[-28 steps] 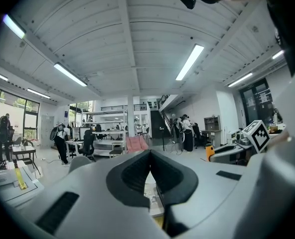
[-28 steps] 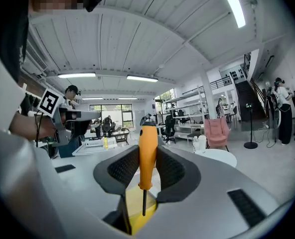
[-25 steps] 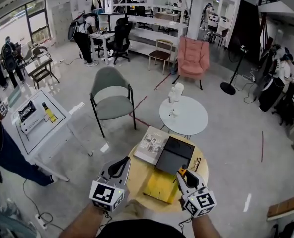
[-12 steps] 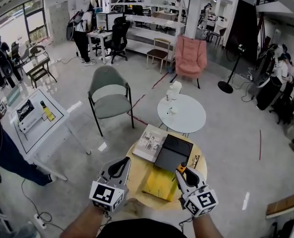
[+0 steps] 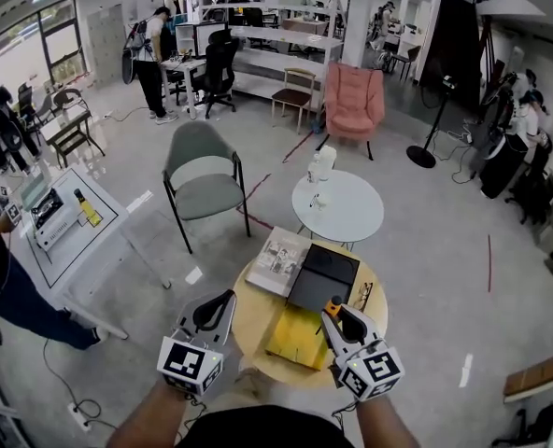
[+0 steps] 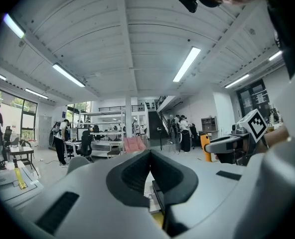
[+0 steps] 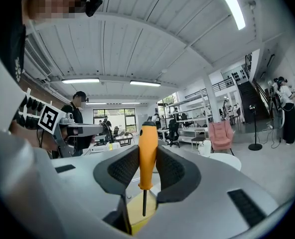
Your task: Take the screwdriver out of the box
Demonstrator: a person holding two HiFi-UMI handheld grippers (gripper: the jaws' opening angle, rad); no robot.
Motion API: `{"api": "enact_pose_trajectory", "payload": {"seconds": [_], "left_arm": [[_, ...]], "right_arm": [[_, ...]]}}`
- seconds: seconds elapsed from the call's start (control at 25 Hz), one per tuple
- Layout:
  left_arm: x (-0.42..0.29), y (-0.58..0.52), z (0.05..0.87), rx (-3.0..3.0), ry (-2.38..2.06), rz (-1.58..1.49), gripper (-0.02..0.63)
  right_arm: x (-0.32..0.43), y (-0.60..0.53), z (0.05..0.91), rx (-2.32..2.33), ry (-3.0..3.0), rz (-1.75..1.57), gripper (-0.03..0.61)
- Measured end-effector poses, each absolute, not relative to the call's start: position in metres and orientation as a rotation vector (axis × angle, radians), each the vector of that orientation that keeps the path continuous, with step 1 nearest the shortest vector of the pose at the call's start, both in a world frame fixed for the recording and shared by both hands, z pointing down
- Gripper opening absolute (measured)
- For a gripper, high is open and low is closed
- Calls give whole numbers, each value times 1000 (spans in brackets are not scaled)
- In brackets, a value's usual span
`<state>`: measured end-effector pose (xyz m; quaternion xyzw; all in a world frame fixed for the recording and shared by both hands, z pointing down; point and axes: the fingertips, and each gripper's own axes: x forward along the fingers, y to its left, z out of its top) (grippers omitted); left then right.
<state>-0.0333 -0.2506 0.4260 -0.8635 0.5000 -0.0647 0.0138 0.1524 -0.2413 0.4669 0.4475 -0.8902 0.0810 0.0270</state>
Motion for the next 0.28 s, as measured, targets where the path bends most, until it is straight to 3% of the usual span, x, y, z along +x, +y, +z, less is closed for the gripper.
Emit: {"api": "enact_pose_trajectory", "payload": {"seconds": [0.28], "left_arm": [[-32, -238, 435, -2693, 1550, -238, 12]], "right_arm": [[156, -233, 471, 1385, -2753, 258, 121]]}}
